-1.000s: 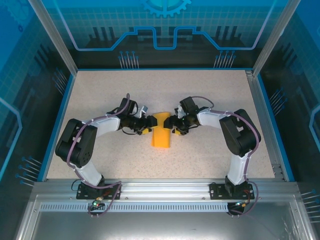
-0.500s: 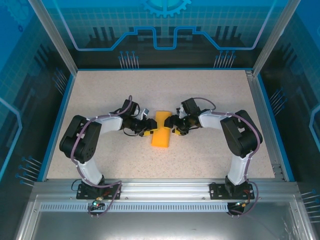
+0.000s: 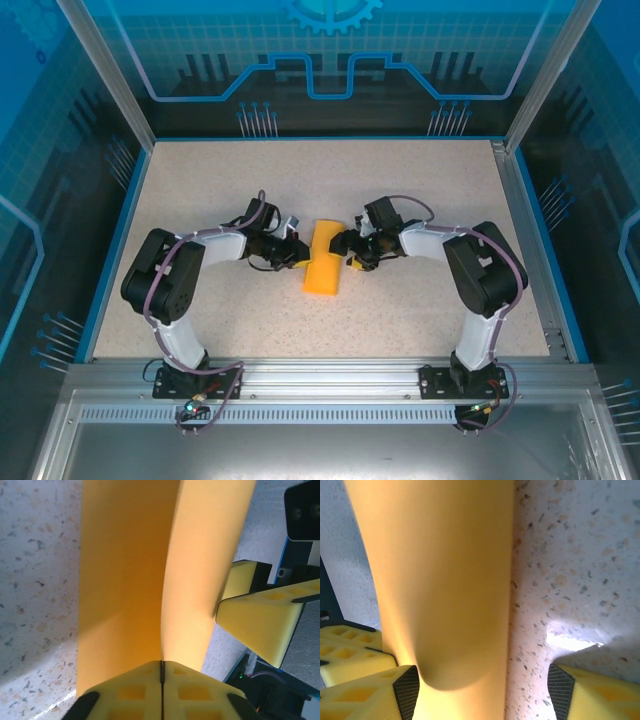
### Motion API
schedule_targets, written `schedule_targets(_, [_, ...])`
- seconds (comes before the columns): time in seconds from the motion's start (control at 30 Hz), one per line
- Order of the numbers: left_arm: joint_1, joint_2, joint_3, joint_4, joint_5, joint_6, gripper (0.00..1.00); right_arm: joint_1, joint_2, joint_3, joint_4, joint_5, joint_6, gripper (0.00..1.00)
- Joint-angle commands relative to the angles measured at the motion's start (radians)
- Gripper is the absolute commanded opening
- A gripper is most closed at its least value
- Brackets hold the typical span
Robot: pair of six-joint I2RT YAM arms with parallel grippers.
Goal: Fold a paper plane with a square sheet of paper (pick it up from the middle)
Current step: First fold in half a square sheet of paper at the center of the table.
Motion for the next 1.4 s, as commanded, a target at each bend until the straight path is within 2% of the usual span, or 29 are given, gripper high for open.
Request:
schedule_targets(0.0, [-0.004,0.012,0.022,0.009,-0.003,0.005,0.03,-0.004,-0.071,-0.01,-0.046,0.062,-0.013,0.74])
schedule_targets(0.2, [-0.004,0.016,0.02,0.012,0.0,0.008,0.03,0.069,-0.126,-0.014,-0.108,0.205,-0.043,0.7])
schedule_targets(0.33, [-0.004,0.02,0.017,0.011,0.002,0.008,0.03,0.112,-0.086,0.037,-0.194,0.275,-0.033,0.61])
schedule_targets(0.43, [-0.003,0.022,0.017,0.01,0.004,0.008,0.03,0.132,-0.06,0.053,-0.195,0.295,-0.014,0.58])
schedule_targets(0.63, [-0.003,0.017,0.018,0.006,0.005,0.012,0.03,0.128,-0.063,0.033,-0.136,0.283,0.006,0.57])
schedule_targets(0.77, [-0.004,0.017,0.016,0.007,0.006,0.01,0.03,0.104,-0.058,0.009,-0.059,0.213,0.023,0.56])
schedule_targets(0.93, [-0.004,0.02,0.016,0.007,0.005,0.01,0.03,0.104,-0.028,0.04,-0.129,0.247,0.014,0.55])
schedule_targets(1.23, [-0.003,0.018,0.011,0.002,-0.006,0.015,0.03,0.106,0.001,0.045,-0.125,0.24,0.009,0.53])
schedule_targets(1.37, [-0.003,0.01,0.016,-0.02,-0.026,0.02,0.23,0.119,0.016,0.089,-0.209,0.283,-0.016,0.54])
